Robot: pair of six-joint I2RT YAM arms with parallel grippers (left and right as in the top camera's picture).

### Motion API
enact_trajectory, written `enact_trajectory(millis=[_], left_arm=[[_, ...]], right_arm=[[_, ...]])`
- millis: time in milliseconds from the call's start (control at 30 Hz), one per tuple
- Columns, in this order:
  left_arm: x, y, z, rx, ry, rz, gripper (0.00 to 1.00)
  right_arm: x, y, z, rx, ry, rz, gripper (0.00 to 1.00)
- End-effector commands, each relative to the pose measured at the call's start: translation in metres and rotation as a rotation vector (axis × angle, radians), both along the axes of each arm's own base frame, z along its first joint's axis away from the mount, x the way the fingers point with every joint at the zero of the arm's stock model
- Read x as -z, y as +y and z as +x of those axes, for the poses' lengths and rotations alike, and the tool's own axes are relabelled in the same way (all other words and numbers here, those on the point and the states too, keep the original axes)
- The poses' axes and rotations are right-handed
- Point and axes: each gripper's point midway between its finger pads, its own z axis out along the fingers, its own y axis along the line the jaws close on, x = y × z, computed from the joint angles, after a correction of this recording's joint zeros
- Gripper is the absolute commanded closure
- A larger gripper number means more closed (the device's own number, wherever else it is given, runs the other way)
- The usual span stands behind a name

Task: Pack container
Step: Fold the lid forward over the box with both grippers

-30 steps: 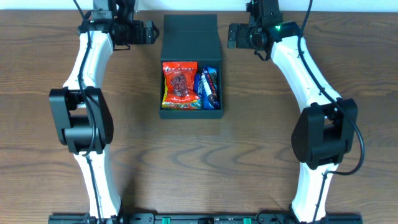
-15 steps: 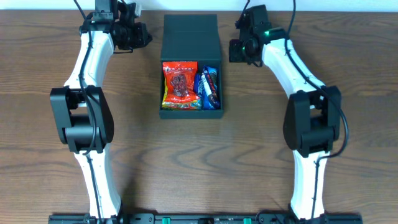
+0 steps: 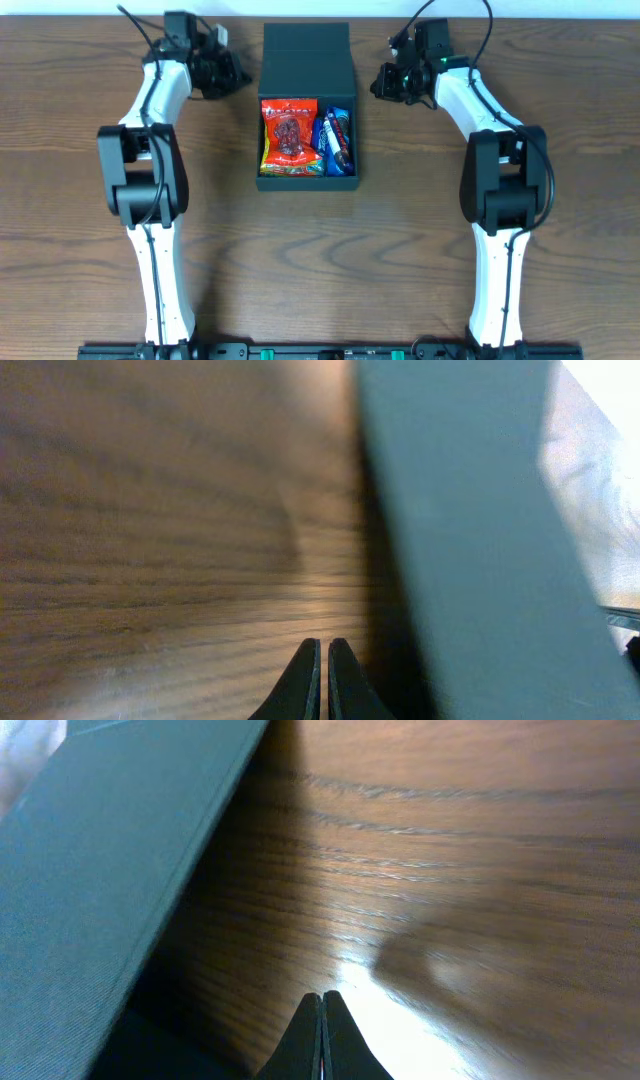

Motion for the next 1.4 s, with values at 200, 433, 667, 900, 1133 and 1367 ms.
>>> enact_trajectory(millis=[200,433,667,900,1133,1367], left_arm=[[-0.001,-0.018,0.009,-0.037,0.019,-0.109,0.94],[-0.010,-0.035,0.013,-0.008,-0.015,-0.168,0.94],[-0.026,-0.040,0.010,0.061,-0.042,-0.257,0.94],[-0.066,-0.037,0.018,0.134,-0.136,-0.338,0.94],[-0.105,-0.041,0.018,0.221,-0.214,-0.303,0.94],[-0.142,-0.039,-0.013,0.358,-0.242,-0.207,0.94]], right_arm=[[0.005,0.033,0.006,-0.028,0.021,0.246,0.99],[-0.006,0.052,0.002,-0.089,0.004,0.319,0.99],[-0.034,0.060,0.002,-0.187,-0.058,0.440,0.99],[-0.082,0.058,0.012,-0.276,-0.159,0.481,0.98],[-0.119,0.066,0.000,-0.408,-0.223,0.294,0.99],[-0.160,0.063,-0.036,-0.571,-0.257,0.182,0.99]])
